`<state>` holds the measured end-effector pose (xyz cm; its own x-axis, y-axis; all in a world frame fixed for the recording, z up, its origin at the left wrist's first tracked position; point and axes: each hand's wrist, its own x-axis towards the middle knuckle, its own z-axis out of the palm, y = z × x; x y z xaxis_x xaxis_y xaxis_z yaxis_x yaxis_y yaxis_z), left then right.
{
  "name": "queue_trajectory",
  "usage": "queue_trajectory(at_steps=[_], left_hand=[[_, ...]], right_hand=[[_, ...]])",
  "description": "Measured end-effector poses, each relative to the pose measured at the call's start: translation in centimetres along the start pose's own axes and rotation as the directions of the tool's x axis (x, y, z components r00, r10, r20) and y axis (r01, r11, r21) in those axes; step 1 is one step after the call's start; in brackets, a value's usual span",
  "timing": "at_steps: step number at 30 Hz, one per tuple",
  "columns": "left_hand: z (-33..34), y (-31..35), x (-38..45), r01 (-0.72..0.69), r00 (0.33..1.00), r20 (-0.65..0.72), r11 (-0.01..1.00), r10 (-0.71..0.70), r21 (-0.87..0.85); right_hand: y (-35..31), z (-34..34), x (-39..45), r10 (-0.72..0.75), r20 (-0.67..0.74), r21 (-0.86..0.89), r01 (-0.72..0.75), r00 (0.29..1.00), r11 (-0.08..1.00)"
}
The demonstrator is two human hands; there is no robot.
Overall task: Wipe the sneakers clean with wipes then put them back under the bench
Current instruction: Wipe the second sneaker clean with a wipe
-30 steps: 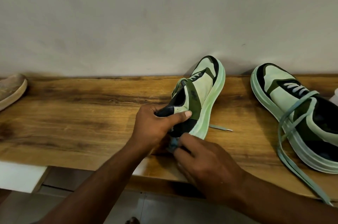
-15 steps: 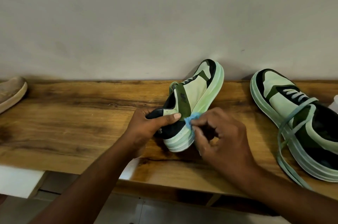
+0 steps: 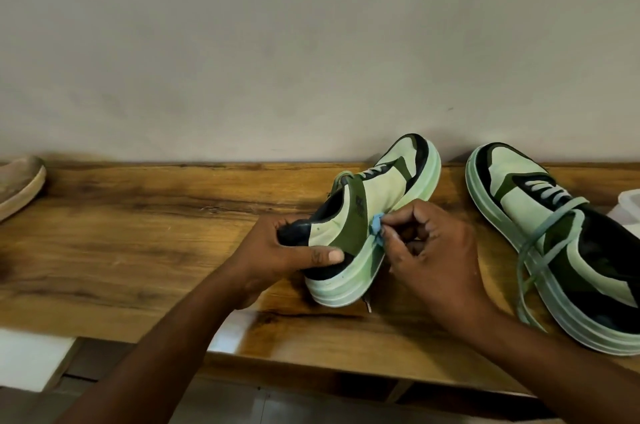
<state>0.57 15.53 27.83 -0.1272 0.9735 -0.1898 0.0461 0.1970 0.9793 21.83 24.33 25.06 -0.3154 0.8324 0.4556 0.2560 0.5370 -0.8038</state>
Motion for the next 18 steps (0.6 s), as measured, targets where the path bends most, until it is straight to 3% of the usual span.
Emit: queue_trajectory(at_steps=[3, 7, 11, 13, 16, 18], left_hand=[[0.0, 0.3, -0.1, -0.008, 0.999, 0.05, 0.998, 0.004, 0.069], [0.0, 0.4, -0.1, -0.005, 0.999, 0.049, 0.995, 0.0, 0.096], [0.2, 0.5, -0.3, 0.009, 0.999, 0.033, 0.987, -0.015, 0.16], [0.5, 0.5, -0.4, 0.01, 0.999, 0.029, 0.984, -0.015, 0.175], [1.1, 0.5, -0.3, 0.011, 1.0, 0.004, 0.986, -0.011, 0.164], [1.4, 0.3, -0.3, -0.013, 1.0, -0.02, 0.986, 0.017, 0.163]], right_hand=[[-1.1, 0.2, -1.0, -0.149, 0.054, -0.032, 0.151, 0.987, 0.988], [-2.2, 0.6, -2.0, -0.397, 0.193, -0.059, 0.414, 0.897, 0.908], [-2.3, 0.4, -2.0, -0.472, 0.305, -0.057, 0.51, 0.827, 0.858], [-2.1, 0.0, -0.9, -0.464, 0.282, -0.073, 0.501, 0.84, 0.862], [-1.9, -0.5, 0.9, -0.335, 0.077, -0.087, 0.341, 0.939, 0.936], [-2.4, -0.1, 0.8, -0.321, 0.053, -0.067, 0.324, 0.946, 0.944]])
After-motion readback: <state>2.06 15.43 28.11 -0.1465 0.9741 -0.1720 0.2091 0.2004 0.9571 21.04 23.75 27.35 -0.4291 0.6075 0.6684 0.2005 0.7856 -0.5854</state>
